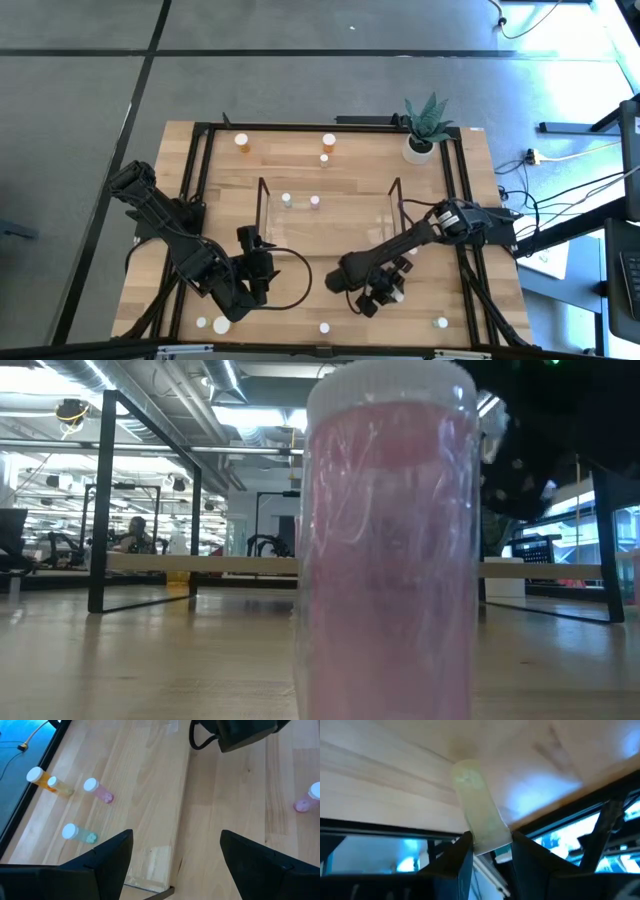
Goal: Pick and place medicine bottles onto shelf by color
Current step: Put the bottom right yellow pill bottle on the shelf
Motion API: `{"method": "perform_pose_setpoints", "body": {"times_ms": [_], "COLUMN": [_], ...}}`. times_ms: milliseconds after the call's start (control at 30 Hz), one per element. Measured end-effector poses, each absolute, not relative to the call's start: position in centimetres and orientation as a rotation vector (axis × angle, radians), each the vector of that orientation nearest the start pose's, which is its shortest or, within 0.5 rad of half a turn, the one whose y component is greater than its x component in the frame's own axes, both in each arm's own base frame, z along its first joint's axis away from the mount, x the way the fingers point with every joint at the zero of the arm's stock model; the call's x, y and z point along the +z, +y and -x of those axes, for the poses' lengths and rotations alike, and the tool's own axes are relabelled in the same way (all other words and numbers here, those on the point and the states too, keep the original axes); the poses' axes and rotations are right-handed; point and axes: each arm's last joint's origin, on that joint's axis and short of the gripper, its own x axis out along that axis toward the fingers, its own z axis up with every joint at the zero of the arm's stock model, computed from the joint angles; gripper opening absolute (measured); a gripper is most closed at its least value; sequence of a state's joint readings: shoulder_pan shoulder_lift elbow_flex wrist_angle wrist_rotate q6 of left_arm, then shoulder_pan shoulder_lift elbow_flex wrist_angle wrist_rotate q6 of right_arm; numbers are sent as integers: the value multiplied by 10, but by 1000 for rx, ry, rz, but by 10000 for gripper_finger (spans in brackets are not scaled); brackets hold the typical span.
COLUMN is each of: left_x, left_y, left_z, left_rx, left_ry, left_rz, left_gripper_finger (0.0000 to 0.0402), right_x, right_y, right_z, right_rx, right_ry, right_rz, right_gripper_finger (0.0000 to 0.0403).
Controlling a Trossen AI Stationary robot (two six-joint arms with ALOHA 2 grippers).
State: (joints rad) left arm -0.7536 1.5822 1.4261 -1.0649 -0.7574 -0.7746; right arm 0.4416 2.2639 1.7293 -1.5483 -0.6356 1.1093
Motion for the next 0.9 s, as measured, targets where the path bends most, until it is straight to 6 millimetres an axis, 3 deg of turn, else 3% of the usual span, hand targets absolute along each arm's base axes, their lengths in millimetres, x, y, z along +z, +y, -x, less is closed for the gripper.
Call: {"method": "perform_pose_setpoints", "body": {"times_ms": [200,900], "left_x": [305,305], "left_y": [-194,-194], "left_z": [-236,-236], "left_rx": [329,328], "left_ry": [796,797], "left_rz": [-113,-113], "left_gripper_finger": [293,293], "right_x": [144,143], "right_y": [178,176], "right_z": [-333,-335], "right_rx": [-589,-432], "right_ry": [2340,2338], "right_rz": [-791,-747], "right_gripper_finger": [124,153]}}
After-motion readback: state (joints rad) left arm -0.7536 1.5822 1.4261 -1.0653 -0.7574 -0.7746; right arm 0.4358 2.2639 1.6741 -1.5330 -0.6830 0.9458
